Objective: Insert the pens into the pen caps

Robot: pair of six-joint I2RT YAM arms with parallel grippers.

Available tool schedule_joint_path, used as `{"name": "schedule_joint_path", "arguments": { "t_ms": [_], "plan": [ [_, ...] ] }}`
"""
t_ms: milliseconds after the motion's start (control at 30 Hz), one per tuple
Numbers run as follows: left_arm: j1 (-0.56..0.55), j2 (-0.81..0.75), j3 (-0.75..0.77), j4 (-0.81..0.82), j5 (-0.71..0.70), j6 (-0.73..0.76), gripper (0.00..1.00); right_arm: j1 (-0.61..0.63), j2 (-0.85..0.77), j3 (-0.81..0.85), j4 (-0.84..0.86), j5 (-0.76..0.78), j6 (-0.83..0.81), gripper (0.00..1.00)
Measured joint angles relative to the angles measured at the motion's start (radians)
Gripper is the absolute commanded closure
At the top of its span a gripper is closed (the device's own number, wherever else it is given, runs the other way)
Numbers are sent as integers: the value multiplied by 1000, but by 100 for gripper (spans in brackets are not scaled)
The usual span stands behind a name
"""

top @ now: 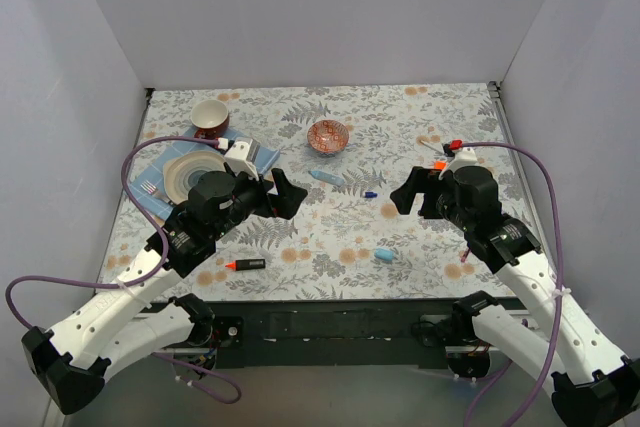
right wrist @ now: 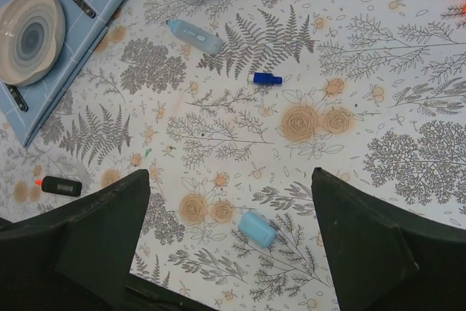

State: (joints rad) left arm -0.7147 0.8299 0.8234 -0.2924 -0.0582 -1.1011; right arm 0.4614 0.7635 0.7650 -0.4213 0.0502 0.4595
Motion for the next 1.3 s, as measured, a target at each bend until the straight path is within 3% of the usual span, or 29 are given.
{"name": "schedule_joint_path", "arguments": {
  "t_ms": [367,567,733,1000,1300],
  "plan": [
    [0,0,0,-5,-94,-39,2,0,2,0,-3,-15,11,2],
    [0,0,1,-60,-253,-210,2,0,-1,0,-5,-47,13,4],
    [0,31,52,-240,-404,-475,2,0,-60,-2,-6,-88,6,5],
    [14,117,141,-464,-452,-748,4,0,-193,-68,51,-165,-7,8],
    [135,216,136,-823,-438,-867,9,0,-299,-170,117,-262,-15,10]
  ]
}}
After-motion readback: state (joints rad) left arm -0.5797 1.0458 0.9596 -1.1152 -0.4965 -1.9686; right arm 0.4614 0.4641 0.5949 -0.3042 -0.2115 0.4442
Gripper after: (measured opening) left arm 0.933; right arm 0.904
